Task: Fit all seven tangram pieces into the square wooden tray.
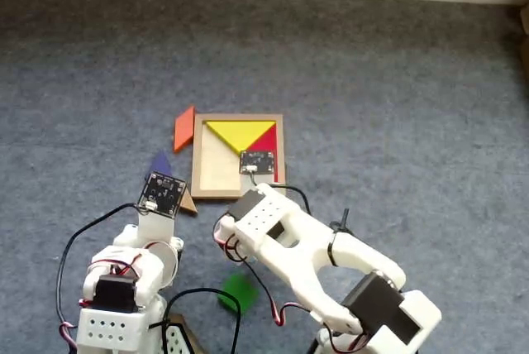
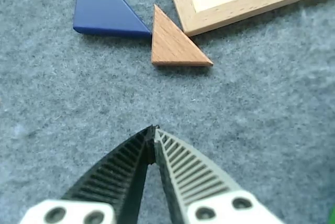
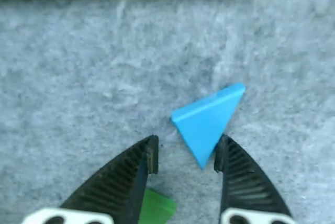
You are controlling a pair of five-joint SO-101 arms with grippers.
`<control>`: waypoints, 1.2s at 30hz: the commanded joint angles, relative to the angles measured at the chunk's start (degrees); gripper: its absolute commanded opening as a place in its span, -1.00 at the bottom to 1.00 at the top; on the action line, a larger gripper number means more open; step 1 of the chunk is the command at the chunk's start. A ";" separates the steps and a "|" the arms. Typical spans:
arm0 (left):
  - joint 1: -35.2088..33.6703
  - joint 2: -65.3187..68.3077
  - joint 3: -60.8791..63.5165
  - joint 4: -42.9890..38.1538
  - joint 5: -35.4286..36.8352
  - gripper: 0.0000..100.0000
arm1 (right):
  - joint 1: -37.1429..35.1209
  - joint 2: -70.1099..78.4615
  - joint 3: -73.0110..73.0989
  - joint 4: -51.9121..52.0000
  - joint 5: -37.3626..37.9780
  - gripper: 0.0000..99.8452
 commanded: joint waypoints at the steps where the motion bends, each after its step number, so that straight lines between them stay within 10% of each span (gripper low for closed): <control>1: -0.66 -0.22 1.19 0.26 -0.44 -0.99 | 4.62 -0.31 -1.54 0.57 -0.70 -0.65; 36: -0.66 -0.22 1.19 0.26 -0.44 -0.99 | 10.59 -0.22 -1.01 -6.64 -1.05 -0.66</control>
